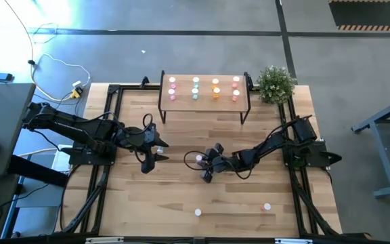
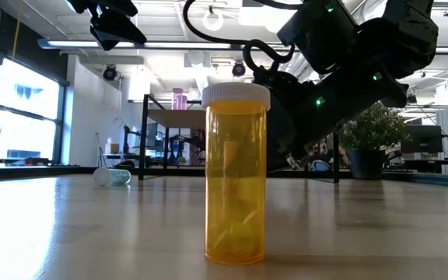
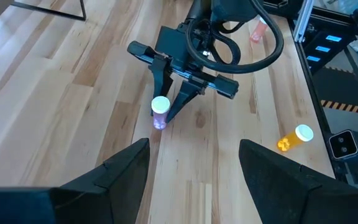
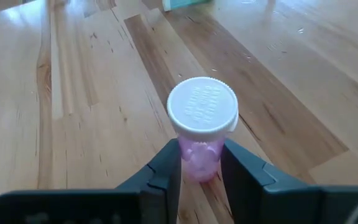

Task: Pick and place medicine bottles onto shelf by color
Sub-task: Put the pink pill bottle on the shelf aligned with the pink bottles

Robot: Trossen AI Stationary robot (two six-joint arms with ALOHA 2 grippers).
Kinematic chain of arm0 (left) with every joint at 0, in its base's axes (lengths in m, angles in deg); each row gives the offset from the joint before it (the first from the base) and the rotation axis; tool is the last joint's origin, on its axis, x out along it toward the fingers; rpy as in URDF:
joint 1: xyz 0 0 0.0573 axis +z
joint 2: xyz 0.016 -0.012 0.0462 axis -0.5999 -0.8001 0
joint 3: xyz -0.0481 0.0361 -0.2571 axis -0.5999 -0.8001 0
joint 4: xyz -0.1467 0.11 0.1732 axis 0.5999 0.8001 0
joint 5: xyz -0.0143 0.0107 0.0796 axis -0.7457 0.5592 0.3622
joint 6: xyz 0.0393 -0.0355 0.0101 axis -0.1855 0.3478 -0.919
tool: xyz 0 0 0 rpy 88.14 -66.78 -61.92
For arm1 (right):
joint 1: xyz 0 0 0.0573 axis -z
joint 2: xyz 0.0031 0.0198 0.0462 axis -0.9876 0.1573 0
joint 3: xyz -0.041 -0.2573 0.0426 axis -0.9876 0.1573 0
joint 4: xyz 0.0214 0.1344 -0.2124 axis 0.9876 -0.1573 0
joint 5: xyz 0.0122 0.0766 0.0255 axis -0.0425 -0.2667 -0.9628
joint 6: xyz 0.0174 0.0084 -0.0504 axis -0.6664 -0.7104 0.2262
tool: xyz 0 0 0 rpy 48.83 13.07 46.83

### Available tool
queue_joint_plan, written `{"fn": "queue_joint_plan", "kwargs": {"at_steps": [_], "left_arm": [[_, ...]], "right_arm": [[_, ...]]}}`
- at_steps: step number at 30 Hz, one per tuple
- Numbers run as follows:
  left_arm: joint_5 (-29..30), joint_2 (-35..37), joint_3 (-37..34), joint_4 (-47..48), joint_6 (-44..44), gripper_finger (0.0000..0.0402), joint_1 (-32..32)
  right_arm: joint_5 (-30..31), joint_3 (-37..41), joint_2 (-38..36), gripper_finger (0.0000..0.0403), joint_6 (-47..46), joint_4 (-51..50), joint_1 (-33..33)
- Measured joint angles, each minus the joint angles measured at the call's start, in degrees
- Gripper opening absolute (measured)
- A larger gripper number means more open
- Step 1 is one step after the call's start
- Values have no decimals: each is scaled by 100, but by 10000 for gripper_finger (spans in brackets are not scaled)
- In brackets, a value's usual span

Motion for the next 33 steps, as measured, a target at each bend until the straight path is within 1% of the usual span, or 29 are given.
{"fn": "queue_joint_plan", "kwargs": {"at_steps": [4, 6, 8, 10, 13, 18, 23, 30, 33], "left_arm": [[-24, 0, 0, 0, 16, 239, -1], [-44, 0, 0, 0, 132, 239, -1], [-213, 0, 0, 0, 265, 239, 37], [-541, 0, 0, 0, 420, 239, 110], [-982, 0, 0, 0, 685, 239, 256], [-1465, 0, 0, 35, 913, 239, 535], [-1925, 0, 0, 52, 755, 239, 696], [-1950, -6, 0, 50, 64, 239, 678], [-1941, -131, 4, 51, -120, 239, 678]], "right_arm": [[-97, 2, 0, 87, -316, 112, 0], [-279, -54, 0, 86, -439, 218, 0], [-519, -250, 0, 86, -460, 184, -2], [-805, -587, 0, 86, -408, 10, -2], [-1068, -1249, 0, 86, -171, -786, -2], [-1165, -2412, 0, 86, 374, -2385, -1], [-1455, -3123, -2, 85, 814, -3247, 89], [-1980, -3689, -4, 85, 944, -4153, 268], [-2225, -3838, -4, 85, 944, -4410, 346]]}}
